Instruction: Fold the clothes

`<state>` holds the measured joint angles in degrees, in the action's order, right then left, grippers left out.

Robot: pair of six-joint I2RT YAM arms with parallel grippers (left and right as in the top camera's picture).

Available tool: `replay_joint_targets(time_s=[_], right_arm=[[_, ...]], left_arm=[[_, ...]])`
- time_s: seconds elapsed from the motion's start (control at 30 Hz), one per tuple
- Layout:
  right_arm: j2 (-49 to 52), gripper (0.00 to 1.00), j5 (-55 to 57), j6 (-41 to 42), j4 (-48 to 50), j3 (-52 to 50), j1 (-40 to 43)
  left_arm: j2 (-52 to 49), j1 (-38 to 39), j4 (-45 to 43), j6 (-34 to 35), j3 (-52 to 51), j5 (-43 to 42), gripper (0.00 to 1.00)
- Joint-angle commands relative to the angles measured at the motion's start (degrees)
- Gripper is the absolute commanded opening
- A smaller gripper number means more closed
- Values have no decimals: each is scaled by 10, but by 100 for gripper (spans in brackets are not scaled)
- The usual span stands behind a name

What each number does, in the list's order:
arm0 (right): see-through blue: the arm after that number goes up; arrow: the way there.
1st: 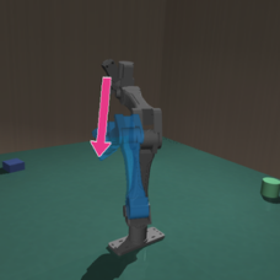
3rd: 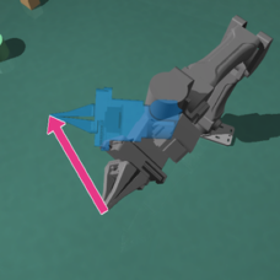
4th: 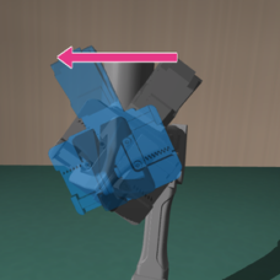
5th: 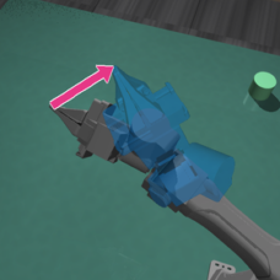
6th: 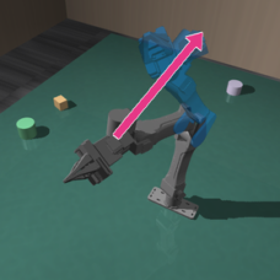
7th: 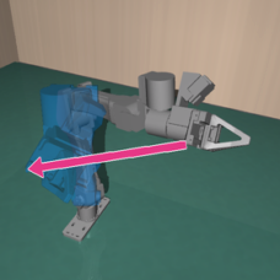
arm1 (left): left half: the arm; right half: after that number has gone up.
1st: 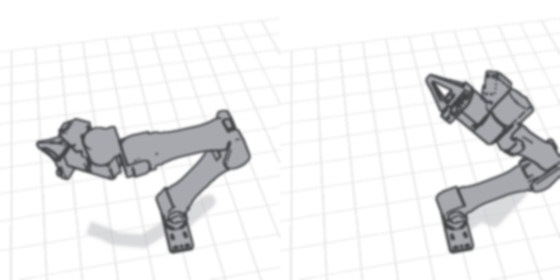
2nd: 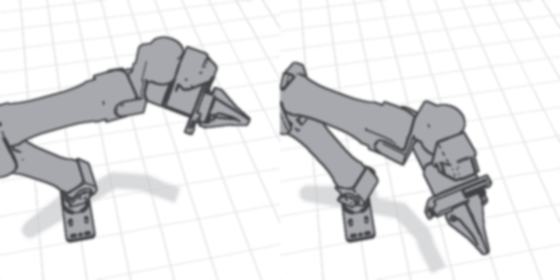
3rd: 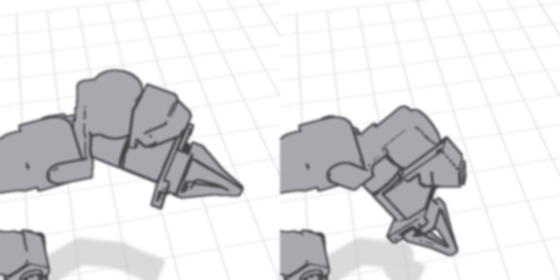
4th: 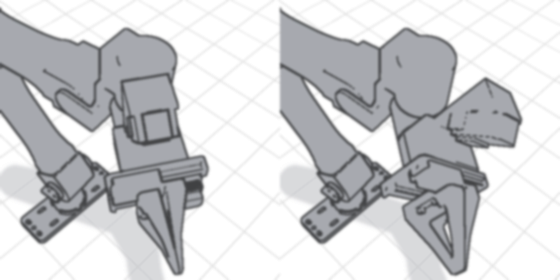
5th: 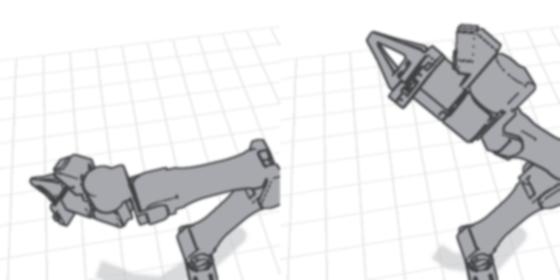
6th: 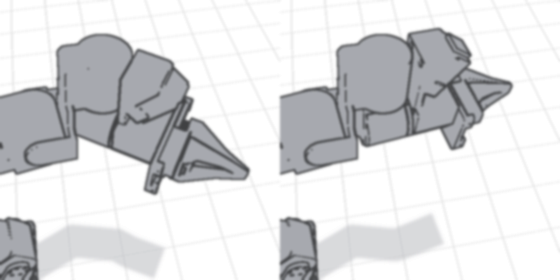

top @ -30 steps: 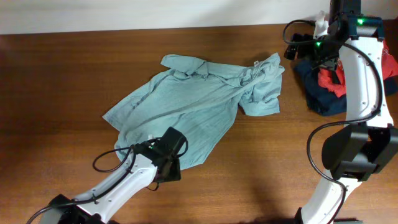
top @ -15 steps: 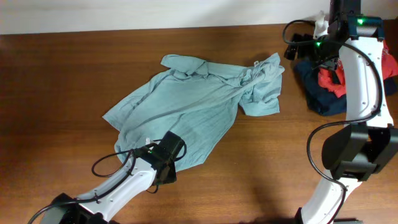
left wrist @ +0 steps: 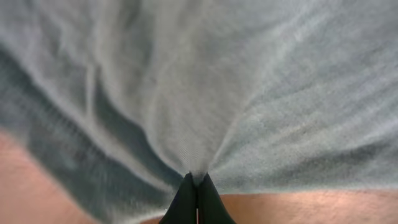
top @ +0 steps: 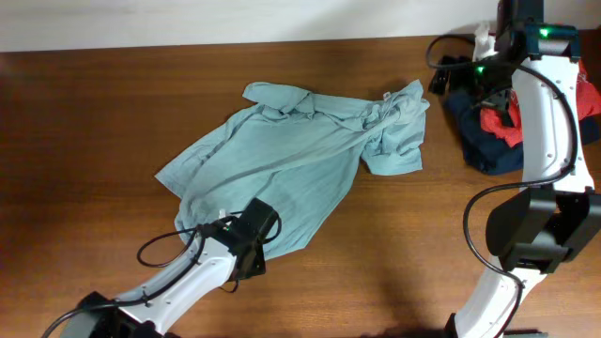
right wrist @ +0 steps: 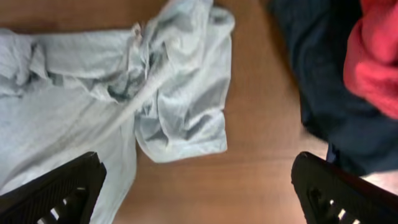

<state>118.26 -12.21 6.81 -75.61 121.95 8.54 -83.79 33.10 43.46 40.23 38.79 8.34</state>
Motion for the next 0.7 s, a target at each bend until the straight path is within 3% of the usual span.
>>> replay_joint_targets(time_s=[0.0,0.37,0.67], right_arm=[[-8,99,-9,-6,-23,10,-3],[3,100,-10,-3,-78,-25,-26],[3,98,-56,27,-5,-181,-32]], left_arm=[[9,-13,29,-25,48,-3,0],[26,-86,47,-80,150,18,0],[26,-165,-26,-91,150,31,0]])
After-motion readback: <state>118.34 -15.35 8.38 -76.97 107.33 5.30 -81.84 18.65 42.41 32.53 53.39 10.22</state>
